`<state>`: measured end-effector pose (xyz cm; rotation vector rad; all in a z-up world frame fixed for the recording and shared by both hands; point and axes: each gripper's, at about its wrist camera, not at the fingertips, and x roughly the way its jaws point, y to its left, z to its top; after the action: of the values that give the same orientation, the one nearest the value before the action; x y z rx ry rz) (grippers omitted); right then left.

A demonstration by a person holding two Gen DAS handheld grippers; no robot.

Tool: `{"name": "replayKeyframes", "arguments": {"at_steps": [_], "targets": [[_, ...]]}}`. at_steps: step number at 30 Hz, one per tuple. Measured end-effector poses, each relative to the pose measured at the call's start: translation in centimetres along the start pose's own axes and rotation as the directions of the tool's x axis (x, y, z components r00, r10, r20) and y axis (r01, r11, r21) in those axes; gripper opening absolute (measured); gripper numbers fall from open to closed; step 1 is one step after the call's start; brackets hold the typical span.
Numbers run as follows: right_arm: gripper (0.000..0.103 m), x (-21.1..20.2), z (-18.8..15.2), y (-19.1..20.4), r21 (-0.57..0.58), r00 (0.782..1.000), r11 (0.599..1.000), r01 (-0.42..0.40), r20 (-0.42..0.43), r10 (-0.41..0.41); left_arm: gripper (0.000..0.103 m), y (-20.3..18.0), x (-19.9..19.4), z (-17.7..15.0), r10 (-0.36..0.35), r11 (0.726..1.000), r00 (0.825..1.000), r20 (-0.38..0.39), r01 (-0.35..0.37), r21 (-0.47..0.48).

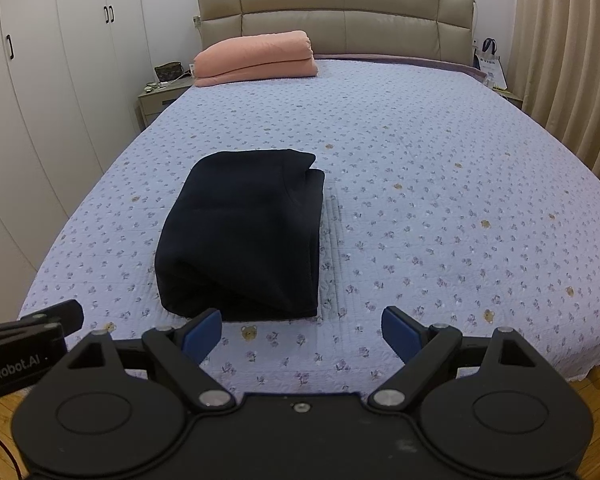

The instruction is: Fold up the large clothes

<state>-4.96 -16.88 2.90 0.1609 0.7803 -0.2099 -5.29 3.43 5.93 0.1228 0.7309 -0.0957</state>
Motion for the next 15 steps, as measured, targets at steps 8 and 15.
{"name": "replayKeyframes", "arguments": {"at_steps": [8,15], "targets": [[0.102,-0.06,-0.19,0.00,0.004,1.000,1.000,-0.006,-0.005,0.006,0.096,-0.15,-0.37,-0.33,0.006,1.000,1.000,0.006,-0.006,0.008],[0.102,0.03,-0.49,-0.06,0.009,1.000,1.000,-0.008,-0.012,0.008,0.096,-0.38,-0.68,-0.58,0.023,0.999,0.999,0.039,-0.025,0.037]]}}
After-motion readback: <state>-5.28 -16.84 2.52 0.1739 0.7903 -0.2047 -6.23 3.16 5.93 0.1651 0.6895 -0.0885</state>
